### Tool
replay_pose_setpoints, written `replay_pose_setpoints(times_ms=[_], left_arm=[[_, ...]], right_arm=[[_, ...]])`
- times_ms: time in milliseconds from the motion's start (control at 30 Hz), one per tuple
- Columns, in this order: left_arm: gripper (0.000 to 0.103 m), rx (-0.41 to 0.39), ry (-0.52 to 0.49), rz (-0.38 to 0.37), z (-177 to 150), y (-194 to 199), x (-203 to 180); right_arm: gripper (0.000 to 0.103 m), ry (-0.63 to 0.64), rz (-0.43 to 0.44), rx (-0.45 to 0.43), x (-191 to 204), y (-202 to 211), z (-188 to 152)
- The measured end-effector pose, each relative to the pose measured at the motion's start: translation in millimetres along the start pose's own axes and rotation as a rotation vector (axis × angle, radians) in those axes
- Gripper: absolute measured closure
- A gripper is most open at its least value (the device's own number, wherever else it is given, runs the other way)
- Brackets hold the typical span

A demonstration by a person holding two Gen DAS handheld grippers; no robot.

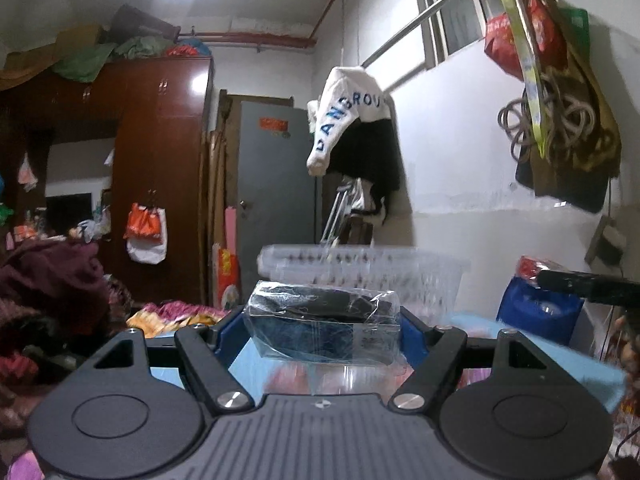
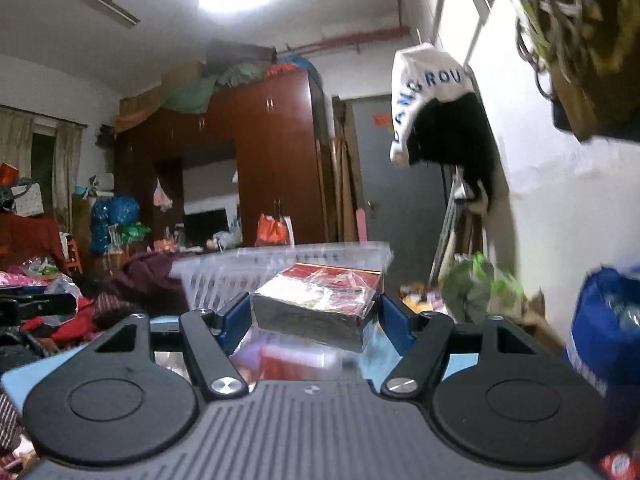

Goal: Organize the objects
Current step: 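Grasp the clear-wrapped black item with the left tool while the right tool grasps the red box, then move both items over the white basket and open both tools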

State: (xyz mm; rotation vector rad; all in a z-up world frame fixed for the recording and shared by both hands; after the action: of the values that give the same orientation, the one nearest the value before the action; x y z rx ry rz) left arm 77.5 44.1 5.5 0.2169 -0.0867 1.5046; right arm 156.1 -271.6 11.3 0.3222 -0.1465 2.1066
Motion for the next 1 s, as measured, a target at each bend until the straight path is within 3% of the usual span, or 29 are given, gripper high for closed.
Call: replay_pose_setpoints(times_ms=[100, 233, 367, 533, 600, 633, 667, 700, 867, 933, 1000], left_arm=[[0.024, 0.005, 0.037, -0.056, 26, -33, 10], [0.024, 0.053, 0.07, -0.107, 56, -98, 18], [0.024, 0.121, 0.088, -0.111, 68, -156, 19], [0.024, 0.206, 0.07, -0.077, 66, -204, 19], [0.02, 0.208, 0.075, -0.085, 63, -213, 20], [0.016, 0.219, 0.069, -0.088, 61, -216, 20], [0.009, 0.236, 0.064, -0.081, 59, -216, 20], [0.004, 0.243, 0.057, -0.062, 57, -214, 21], [0.0, 0.233, 0.026, -0.023, 56, -188, 27], [0.0, 0.219, 0.021, -0.012, 56, -171, 31], [0.0, 0.277, 0.002, 0.008, 49, -151, 36]], right_arm=[[0.032, 0.021, 0.048, -0.012, 4, -30, 22], [0.032, 0.058, 0.049, 0.012, 9, -87, 47], [0.032, 0.06, 0.037, 0.093, 7, -139, 52], [0.032, 0.086, 0.014, 0.152, 5, -162, 46], [0.03, 0.091, 0.024, 0.163, 5, -164, 44], [0.024, 0.089, 0.018, 0.172, 6, -161, 42], [0.009, 0.078, -0.003, 0.167, 4, -160, 41], [0.002, 0.068, -0.025, 0.154, 2, -155, 41], [0.0, -0.016, 0.005, 0.096, -10, -102, 36], [0.0, -0.059, 0.013, 0.118, -20, -78, 27], [0.0, -0.097, 0.022, 0.166, -33, -51, 9]])
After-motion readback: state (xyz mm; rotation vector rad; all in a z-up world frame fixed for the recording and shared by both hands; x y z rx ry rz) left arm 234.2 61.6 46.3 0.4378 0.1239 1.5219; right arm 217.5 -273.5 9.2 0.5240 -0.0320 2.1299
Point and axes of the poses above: each gripper's, at about its wrist camera, not at the fingertips, and y roughly against the way its jaws point, x to its left, z to its top, the point moved 3 cm from there along -y, roughly the way its jaws point, and after that the axes turned 12 degrees about -y, right-handed, at the moved point
